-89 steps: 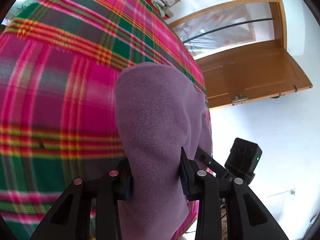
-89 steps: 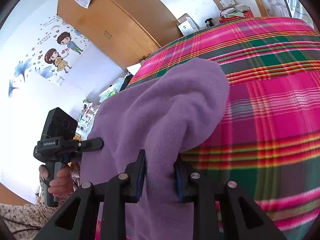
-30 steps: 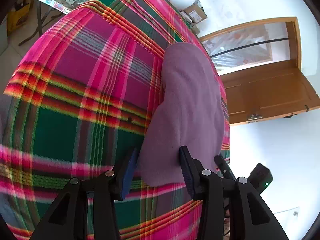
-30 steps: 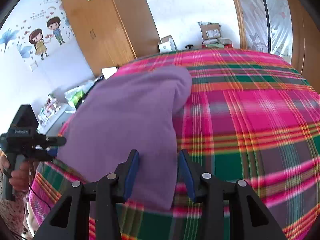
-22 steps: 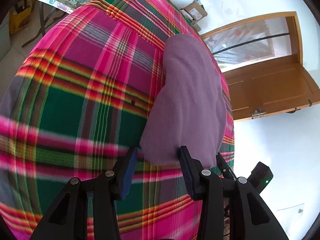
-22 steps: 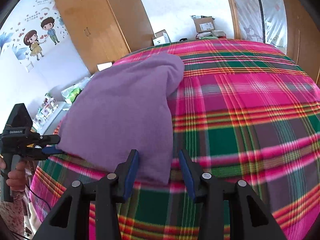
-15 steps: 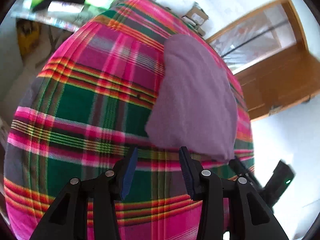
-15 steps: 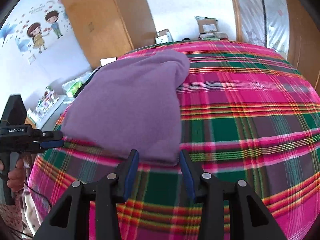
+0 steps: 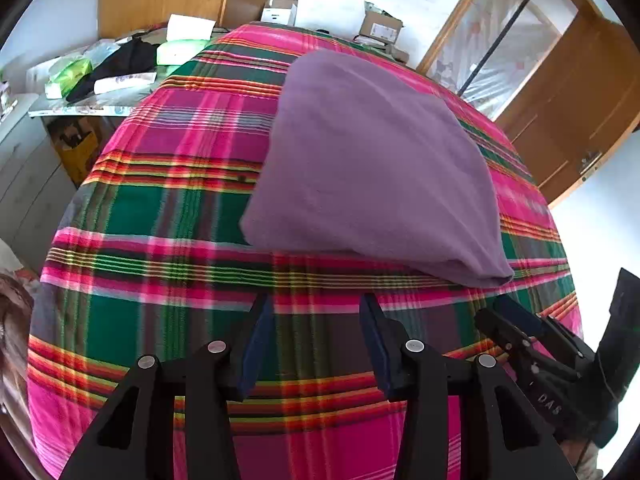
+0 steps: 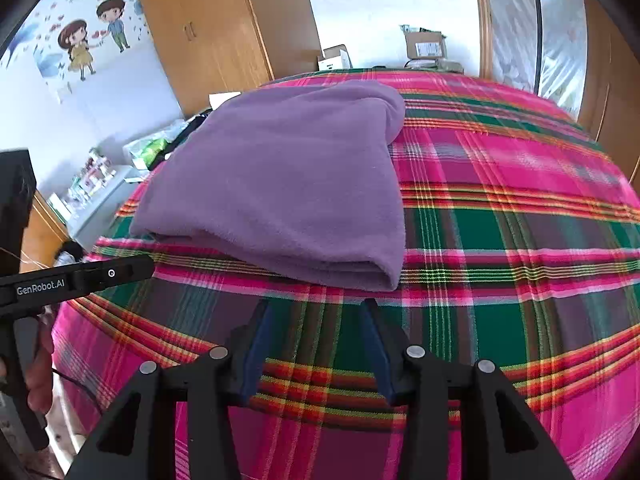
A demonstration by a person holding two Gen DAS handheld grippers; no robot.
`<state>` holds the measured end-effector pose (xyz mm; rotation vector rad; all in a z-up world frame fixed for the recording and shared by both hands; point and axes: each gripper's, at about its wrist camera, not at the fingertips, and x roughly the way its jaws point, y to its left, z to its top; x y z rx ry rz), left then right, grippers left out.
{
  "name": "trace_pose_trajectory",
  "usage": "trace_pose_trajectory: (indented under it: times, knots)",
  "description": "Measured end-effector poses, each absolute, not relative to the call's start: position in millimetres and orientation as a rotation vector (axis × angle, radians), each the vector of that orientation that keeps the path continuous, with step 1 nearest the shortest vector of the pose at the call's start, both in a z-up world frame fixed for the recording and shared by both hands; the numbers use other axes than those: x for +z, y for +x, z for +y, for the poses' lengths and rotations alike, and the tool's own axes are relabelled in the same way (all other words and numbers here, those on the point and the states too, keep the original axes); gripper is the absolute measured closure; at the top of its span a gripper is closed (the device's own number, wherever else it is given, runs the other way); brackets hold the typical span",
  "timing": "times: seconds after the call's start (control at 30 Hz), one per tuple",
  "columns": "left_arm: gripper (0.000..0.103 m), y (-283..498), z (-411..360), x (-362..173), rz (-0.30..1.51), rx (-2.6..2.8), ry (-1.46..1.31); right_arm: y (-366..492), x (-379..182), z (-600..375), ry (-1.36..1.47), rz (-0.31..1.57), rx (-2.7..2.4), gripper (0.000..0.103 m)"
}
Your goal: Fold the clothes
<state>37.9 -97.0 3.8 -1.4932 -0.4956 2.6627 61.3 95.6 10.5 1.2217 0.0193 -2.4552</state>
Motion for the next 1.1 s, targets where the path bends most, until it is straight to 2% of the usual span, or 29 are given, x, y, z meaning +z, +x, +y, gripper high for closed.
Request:
trace_pose_trajectory:
  times: [0.13,0.33,0.4,0.47,0.53,0.67,1.1]
  knots:
    - [0.056,49.8,-87.7,5.0,-0.381,2.760,-1.474,66.1,8.7,83.7,1.225,0.091,-2.497,0.050]
    - [0.056,56.0,-79.4,3.5,-0.308,2.836,-1.455,71.9,4.8,72.8,1.229,0.186,-2.567,0.044]
    - [0.056,55.3,-78.1,1.3,-0.274,2.860,-1.454,71.9,3.4,73.1,1.230,0.198,-2.594,0.039]
    - [0.056,57.5,-72.3,3.3,-0.229,2.898,-1.460,71.2,2.7,75.3,1.237,0.190,-2.624,0.029]
    - [0.056,57.4,-68.1,2.0,-0.174,2.927,-1.458,69.2,2.1,78.4,1.240,0.174,-2.644,0.028]
    - [0.045,56.8,-61.4,1.6,-0.154,2.919,-1.444,65.5,1.6,81.7,1.248,0.162,-2.664,0.027]
    - [0.033,68.6,-85.7,0.5,-0.129,2.943,-1.427,63.2,0.5,79.2,1.259,0.143,-2.679,0.024]
